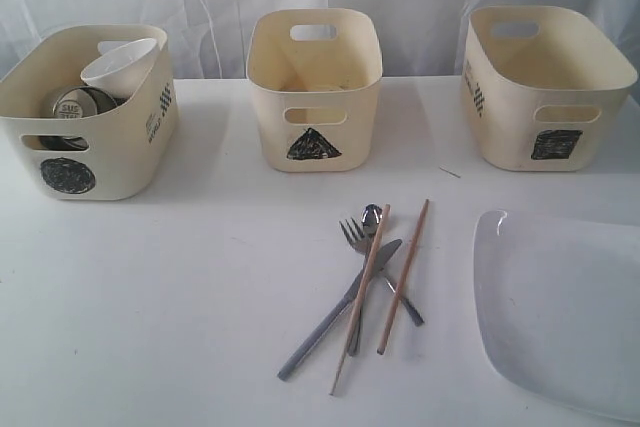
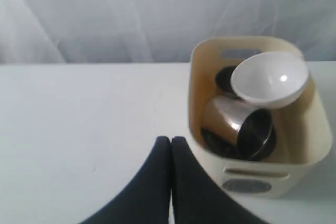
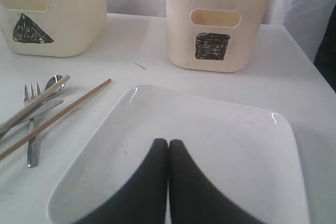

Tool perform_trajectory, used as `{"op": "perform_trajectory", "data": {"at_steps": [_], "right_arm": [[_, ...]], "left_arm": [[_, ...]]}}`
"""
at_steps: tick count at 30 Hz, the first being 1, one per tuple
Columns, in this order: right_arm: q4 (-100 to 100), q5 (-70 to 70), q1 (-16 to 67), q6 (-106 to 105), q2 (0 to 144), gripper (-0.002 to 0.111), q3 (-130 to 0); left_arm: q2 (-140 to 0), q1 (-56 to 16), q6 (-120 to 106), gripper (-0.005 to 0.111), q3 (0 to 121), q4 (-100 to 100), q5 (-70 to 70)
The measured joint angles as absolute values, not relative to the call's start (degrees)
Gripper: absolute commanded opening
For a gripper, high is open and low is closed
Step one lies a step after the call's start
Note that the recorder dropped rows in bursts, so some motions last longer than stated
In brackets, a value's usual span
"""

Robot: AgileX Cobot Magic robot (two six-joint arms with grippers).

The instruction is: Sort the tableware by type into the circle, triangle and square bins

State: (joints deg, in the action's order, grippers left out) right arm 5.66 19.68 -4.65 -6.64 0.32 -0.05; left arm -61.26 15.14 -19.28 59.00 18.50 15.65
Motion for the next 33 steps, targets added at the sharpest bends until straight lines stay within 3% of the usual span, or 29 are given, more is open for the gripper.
{"op": "perform_trajectory", "data": {"at_steps": [5,12,33], "right_arm": [[5.66,19.68,-4.65,-6.64,0.32,0.0,-0.05],[5.66,19.68,-4.65,-6.64,0.32,0.0,-0.05],[5.66,19.68,-4.65,-6.64,0.32,0.0,-0.05]], "left_arm": [[-41.47,17.58,-17.52,0.0,45.36,20.39,9.7],[-20.34,17.25,-17.36,0.0,38.36,24.08,11.17],[-15.69,11.09,-16.94,0.0,12.25,31.56,5.81]]}}
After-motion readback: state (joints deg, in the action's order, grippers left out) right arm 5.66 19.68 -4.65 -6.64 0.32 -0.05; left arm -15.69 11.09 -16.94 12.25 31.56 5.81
